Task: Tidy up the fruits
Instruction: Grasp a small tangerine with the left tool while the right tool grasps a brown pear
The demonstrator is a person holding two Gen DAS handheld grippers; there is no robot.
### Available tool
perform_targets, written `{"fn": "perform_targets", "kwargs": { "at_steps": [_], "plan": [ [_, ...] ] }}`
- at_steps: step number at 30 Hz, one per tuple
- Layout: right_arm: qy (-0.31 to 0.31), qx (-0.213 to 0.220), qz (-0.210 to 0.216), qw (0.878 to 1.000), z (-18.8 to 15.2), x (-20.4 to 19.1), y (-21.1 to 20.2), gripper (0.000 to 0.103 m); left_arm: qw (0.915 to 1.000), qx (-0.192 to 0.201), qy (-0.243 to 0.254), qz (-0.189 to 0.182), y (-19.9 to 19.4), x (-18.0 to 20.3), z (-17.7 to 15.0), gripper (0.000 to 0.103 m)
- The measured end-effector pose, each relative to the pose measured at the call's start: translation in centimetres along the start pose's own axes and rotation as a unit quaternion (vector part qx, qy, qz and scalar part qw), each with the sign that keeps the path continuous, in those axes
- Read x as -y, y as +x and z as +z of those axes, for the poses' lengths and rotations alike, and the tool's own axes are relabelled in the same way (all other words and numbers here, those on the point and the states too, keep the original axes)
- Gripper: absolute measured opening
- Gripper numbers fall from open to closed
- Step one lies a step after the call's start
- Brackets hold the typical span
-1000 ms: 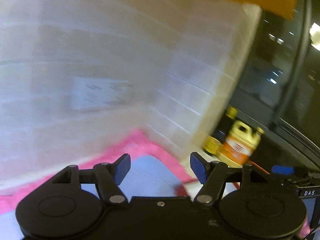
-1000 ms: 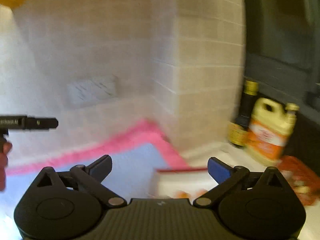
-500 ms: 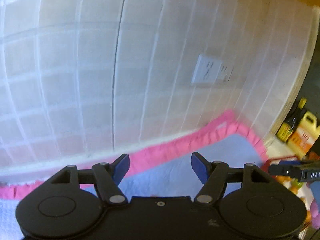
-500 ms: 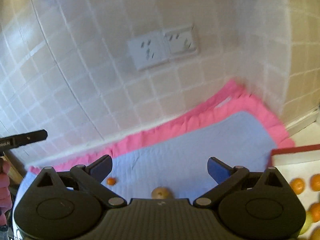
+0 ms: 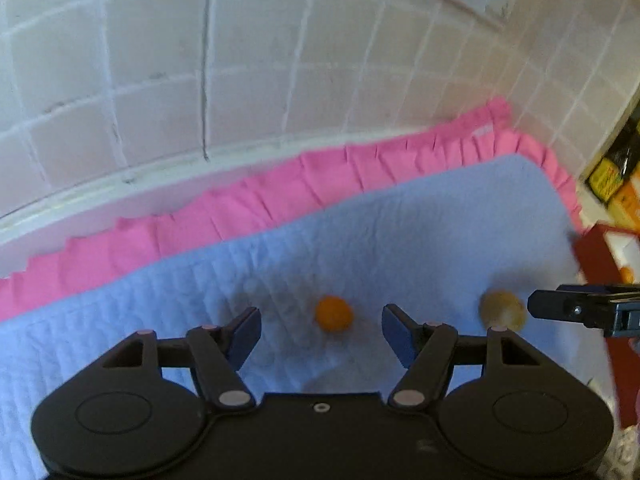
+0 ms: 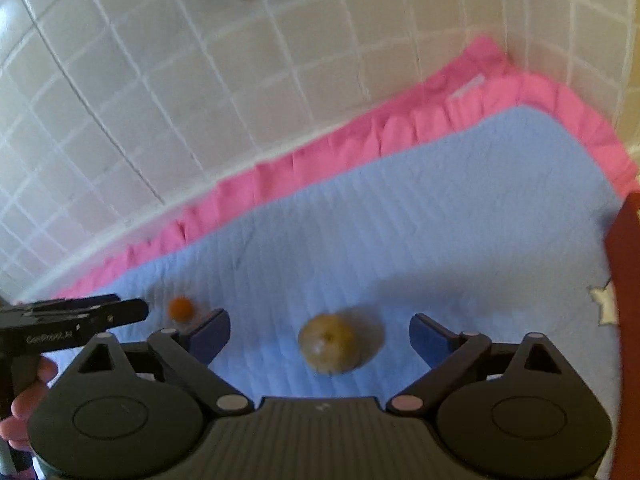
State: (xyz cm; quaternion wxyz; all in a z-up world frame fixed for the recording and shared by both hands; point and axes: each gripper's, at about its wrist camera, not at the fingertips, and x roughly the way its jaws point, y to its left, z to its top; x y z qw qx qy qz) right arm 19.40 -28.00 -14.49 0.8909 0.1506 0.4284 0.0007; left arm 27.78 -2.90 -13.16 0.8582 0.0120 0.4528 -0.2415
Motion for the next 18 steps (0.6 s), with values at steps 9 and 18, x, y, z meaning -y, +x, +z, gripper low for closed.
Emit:
{"fn": "perform_targets", "kwargs": {
  "at_steps": [9, 18],
  "plan": [
    [-0.04, -0.019, -0.041, 0.998, -1.2, -1.8, 3.4, 0.078, 0.9993, -0.017, 0.03, 0.013, 3.0, 0.8, -0.8, 0.078],
    [-0.047, -0.021, -0.046, 0.998, -1.1, -1.7, 4.3, 0.06, 0.9993, -0.017, 0.028, 0.017, 3.7, 1.1, -0.6, 0.068]
  ]
}}
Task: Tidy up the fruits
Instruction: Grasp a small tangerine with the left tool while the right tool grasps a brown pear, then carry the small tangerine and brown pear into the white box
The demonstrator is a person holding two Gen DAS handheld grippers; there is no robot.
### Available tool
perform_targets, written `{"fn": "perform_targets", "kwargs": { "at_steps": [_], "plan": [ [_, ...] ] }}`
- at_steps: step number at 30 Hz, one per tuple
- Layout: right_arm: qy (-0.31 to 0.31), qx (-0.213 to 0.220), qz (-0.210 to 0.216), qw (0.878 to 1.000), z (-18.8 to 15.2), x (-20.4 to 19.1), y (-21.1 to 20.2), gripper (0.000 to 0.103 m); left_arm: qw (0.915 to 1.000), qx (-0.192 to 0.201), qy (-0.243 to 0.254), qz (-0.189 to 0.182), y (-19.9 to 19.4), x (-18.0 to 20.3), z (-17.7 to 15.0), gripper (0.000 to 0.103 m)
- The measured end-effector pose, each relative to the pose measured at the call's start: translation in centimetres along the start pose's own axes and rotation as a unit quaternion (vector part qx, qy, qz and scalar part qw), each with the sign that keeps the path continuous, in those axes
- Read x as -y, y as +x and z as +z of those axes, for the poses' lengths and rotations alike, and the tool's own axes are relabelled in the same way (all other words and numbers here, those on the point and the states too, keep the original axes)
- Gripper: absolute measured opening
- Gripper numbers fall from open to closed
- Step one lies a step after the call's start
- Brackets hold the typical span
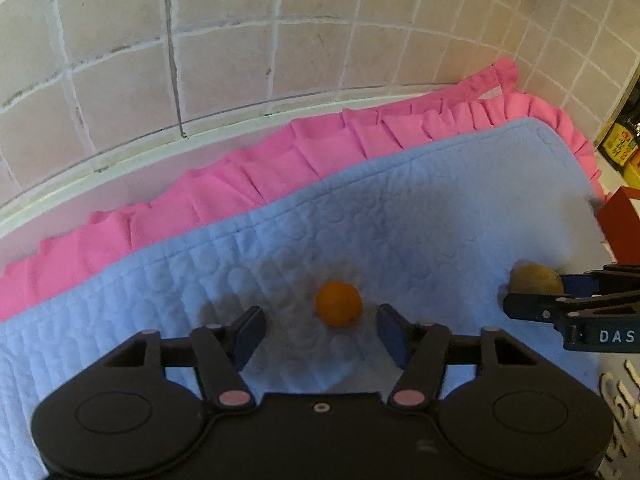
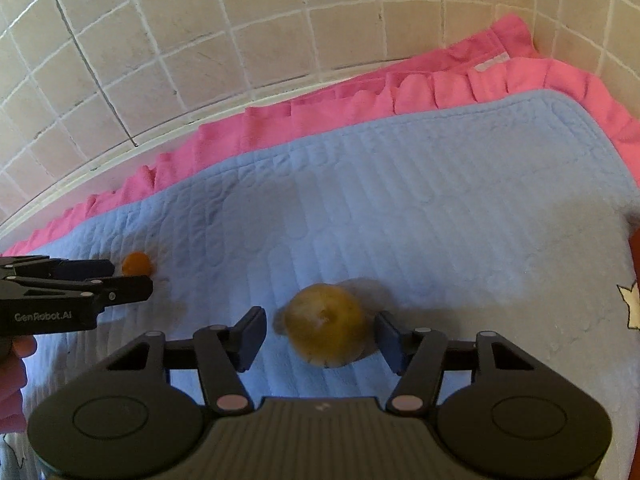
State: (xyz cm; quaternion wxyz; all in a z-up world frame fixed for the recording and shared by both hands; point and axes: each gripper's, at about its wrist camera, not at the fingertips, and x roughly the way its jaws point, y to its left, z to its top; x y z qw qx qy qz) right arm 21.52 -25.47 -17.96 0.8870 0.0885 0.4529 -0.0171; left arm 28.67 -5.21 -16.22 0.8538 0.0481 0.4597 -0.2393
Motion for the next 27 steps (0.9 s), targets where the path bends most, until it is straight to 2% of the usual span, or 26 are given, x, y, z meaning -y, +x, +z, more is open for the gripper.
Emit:
{"fn": "perform_targets", "kwargs": {
  "at_steps": [3, 7, 8, 11, 18, 24, 27],
  "plan": [
    [-0.009, 0.0, -0.002, 1.0, 0.0, -0.4, 0.0, 0.057, 0.9999, 0.003, 0.007, 0.008, 0.2, 0.4, 0.2, 0.062],
    [-0.014, 0.001, -0.011, 1.0, 0.1, -0.7, 0.0, 0.053, 0.9995, 0.009, 0.027, 0.014, 0.1, 1.1, 0.3, 0.031],
    [-0.011, 0.0, -0.012, 1.0, 0.1, -0.6, 0.0, 0.051, 0.9994, 0.011, 0.03, 0.012, 0.0, 1.3, 0.3, 0.026],
    [0.008, 0.001, -0.008, 1.0, 0.2, 0.0, -0.2, 0.044, 0.999, 0.019, 0.04, 0.011, -0.5, 2.0, 0.4, 0.026],
    [0.052, 0.007, 0.029, 0.998, -0.1, 1.4, -1.8, 0.043, 0.998, 0.04, 0.049, 0.002, -3.3, 3.0, 0.5, 0.026],
    [0.05, 0.041, 0.031, 0.997, -0.7, 1.6, -5.9, 0.043, 0.9958, 0.069, 0.06, -0.008, -6.5, 5.1, 0.8, 0.026],
    [0.065, 0.077, 0.032, 0.994, -0.8, 2.6, -9.5, 0.043, 0.9931, 0.087, 0.077, -0.016, -8.2, 7.2, 1.3, 0.026]
  ]
}}
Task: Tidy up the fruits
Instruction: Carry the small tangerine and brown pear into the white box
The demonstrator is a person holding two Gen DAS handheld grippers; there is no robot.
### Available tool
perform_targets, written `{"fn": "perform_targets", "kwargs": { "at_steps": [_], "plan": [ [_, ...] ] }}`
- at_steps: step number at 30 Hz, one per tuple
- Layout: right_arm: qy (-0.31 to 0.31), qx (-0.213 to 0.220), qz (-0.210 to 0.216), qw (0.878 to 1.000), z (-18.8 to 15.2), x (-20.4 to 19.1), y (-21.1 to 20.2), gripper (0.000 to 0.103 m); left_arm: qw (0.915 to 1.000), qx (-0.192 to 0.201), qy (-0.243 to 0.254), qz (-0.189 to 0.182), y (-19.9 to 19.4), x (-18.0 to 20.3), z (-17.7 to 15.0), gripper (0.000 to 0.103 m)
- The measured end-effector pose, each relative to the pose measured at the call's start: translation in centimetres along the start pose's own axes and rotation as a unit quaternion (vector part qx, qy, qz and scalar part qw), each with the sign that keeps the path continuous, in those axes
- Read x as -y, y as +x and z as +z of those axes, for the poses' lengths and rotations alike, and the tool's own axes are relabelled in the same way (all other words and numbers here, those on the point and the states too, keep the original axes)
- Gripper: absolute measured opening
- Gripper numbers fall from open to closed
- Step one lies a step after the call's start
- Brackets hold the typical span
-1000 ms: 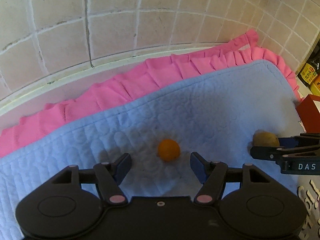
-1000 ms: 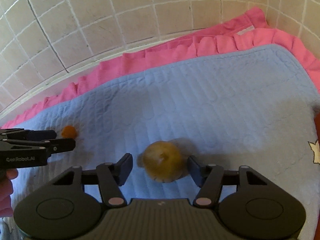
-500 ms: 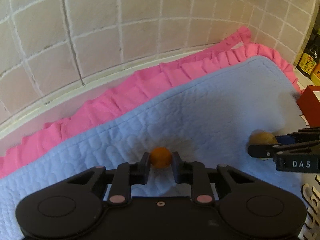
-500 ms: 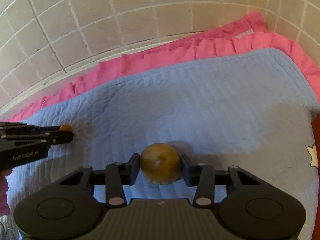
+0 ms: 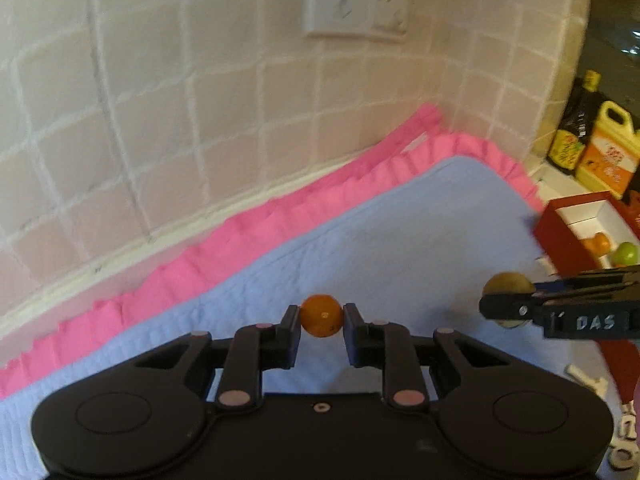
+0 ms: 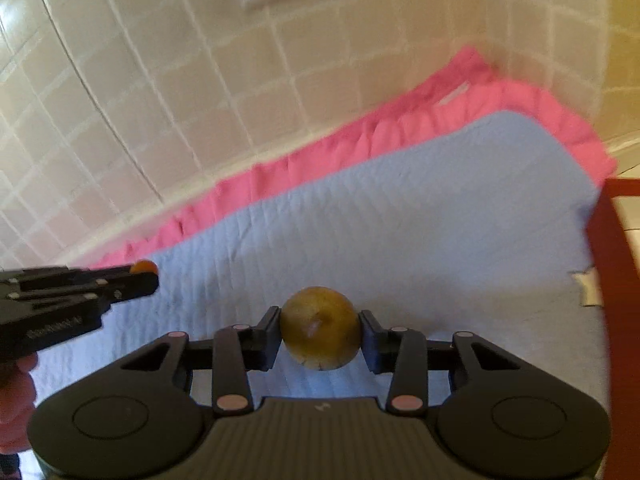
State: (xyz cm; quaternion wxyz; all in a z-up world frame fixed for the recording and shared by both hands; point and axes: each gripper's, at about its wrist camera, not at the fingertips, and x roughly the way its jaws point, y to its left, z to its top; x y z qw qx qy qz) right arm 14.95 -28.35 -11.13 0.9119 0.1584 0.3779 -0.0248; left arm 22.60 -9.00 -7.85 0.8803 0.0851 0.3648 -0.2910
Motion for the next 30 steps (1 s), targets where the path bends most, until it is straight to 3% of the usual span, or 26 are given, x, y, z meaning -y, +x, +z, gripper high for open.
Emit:
{"fn": "perform_targets", "kwargs": {
  "at_steps": [7, 14, 18, 23, 30],
  "plan": [
    [0.007, 0.087, -0.047, 0.995, 2.6, 4.2, -9.0, 0.043, 0.9953, 0.066, 0.045, -0.054, -3.3, 6.6, 4.7, 0.026],
    [0.028, 0.141, -0.14, 0.98, 3.3, 11.6, -16.7, 0.043, 0.9803, 0.108, 0.099, -0.132, -3.3, 15.8, 8.8, 0.026],
    [0.053, 0.152, -0.187, 0.969, 2.9, 15.8, -20.5, 0.043, 0.9708, 0.101, 0.115, -0.185, -1.3, 21.4, 10.3, 0.026],
    [0.079, 0.156, -0.228, 0.958, 0.9, 20.1, -23.3, 0.043, 0.9625, 0.063, 0.127, -0.231, 1.8, 27.5, 11.5, 0.026],
    [0.119, 0.126, -0.227, 0.958, -1.2, 23.9, -21.3, 0.043, 0.954, 0.019, 0.154, -0.257, 5.8, 32.5, 10.6, 0.026]
  ]
}}
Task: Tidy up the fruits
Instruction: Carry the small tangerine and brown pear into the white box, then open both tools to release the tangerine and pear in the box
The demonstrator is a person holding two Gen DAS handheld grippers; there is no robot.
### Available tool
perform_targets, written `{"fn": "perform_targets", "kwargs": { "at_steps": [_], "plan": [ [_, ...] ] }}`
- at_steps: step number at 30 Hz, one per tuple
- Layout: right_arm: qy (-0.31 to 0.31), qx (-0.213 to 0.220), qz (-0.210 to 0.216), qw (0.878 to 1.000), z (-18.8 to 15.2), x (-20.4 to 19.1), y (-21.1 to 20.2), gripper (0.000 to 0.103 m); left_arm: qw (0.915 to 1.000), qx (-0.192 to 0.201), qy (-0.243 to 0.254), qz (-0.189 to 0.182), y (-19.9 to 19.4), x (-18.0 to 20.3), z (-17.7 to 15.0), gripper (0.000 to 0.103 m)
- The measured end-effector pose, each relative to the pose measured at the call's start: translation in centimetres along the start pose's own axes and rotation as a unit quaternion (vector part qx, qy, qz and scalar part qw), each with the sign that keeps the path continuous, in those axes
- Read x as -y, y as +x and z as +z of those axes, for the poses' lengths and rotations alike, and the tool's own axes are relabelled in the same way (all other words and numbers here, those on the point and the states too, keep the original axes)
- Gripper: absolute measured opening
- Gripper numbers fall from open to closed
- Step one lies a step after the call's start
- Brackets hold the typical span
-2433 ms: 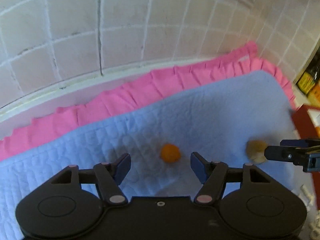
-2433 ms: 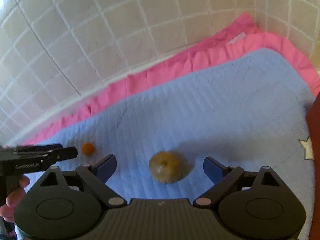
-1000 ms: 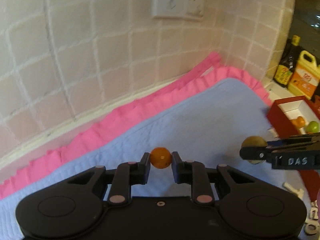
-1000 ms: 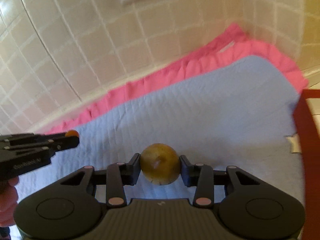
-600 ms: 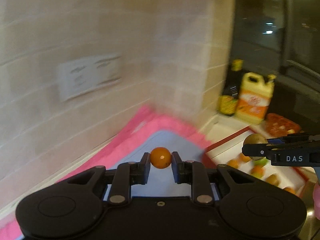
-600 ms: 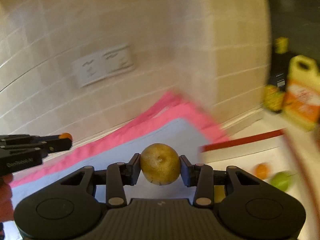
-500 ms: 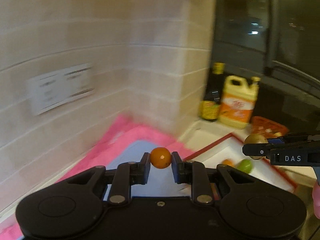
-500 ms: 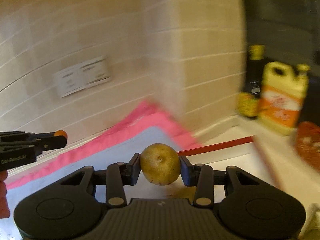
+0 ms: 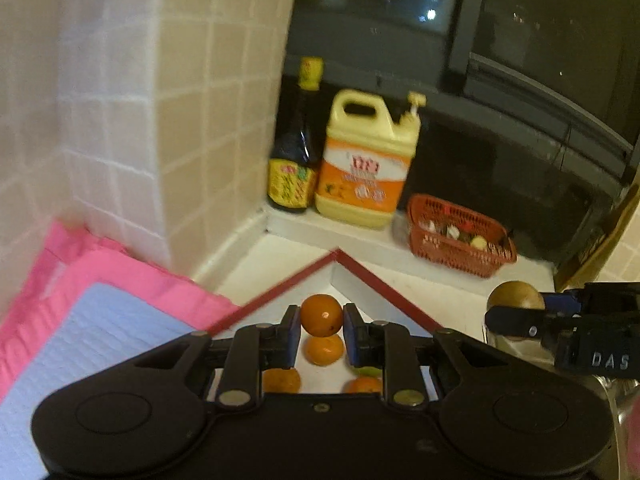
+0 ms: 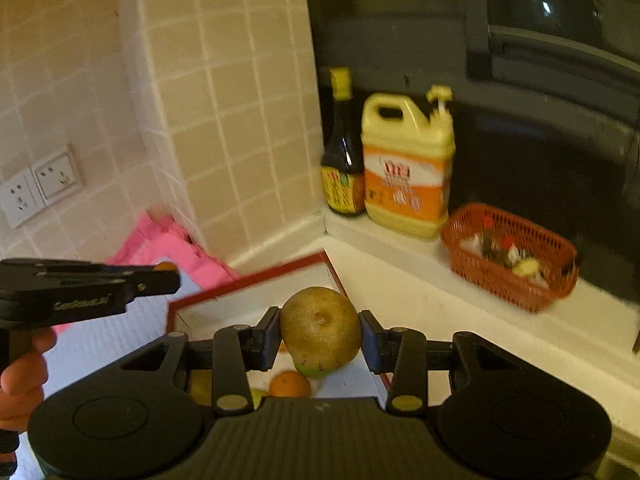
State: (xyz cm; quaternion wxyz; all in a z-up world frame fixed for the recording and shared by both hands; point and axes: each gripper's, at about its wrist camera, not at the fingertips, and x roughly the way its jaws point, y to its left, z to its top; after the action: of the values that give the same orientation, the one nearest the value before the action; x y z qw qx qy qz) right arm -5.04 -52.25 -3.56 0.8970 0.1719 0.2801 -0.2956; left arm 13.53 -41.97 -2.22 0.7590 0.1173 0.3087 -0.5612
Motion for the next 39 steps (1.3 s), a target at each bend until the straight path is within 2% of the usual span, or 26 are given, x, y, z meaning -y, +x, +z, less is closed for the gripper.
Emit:
{"fn": "perform_targets", "kwargs": {
  "at_steps": [7, 14, 20, 29, 34, 35, 37, 39],
  "plan": [
    [-0.004, -0.046, 0.017, 0.999, -1.8, -0.5, 3.8, 0.043, 0.9988, -0.047, -0.008, -0.012, 4.4, 0.1, -1.2, 0.026],
    [-0.031, -0.082, 0.002, 0.996, -3.6, -1.3, 6.8, 0.043, 0.9963, -0.066, -0.054, 0.009, 7.6, -2.5, -1.3, 0.026],
    [-0.044, -0.092, -0.008, 0.995, -4.5, -1.5, 7.8, 0.043, 0.9942, -0.09, -0.055, 0.021, 10.1, -3.6, -1.6, 0.026],
    [-0.026, -0.112, -0.009, 0.993, -4.9, -0.9, 9.9, 0.043, 0.9892, -0.122, -0.062, 0.053, 13.6, -3.9, -2.8, 0.027],
    [-0.026, -0.121, -0.011, 0.992, -4.9, -0.7, 10.7, 0.041, 0.9875, -0.13, -0.075, 0.047, 14.4, -4.3, -3.2, 0.028],
    [-0.027, -0.12, -0.011, 0.992, -4.9, -0.8, 10.8, 0.042, 0.9877, -0.129, -0.073, 0.048, 14.4, -4.2, -3.2, 0.029],
    [-0.028, -0.12, -0.011, 0.992, -4.9, -0.8, 10.8, 0.043, 0.9877, -0.129, -0.072, 0.053, 14.2, -4.2, -3.1, 0.046],
    [-0.024, -0.121, -0.009, 0.992, -4.8, -0.7, 10.7, 0.048, 0.9884, -0.125, -0.07, 0.052, 13.8, -4.2, -3.1, 0.05]
  ]
}}
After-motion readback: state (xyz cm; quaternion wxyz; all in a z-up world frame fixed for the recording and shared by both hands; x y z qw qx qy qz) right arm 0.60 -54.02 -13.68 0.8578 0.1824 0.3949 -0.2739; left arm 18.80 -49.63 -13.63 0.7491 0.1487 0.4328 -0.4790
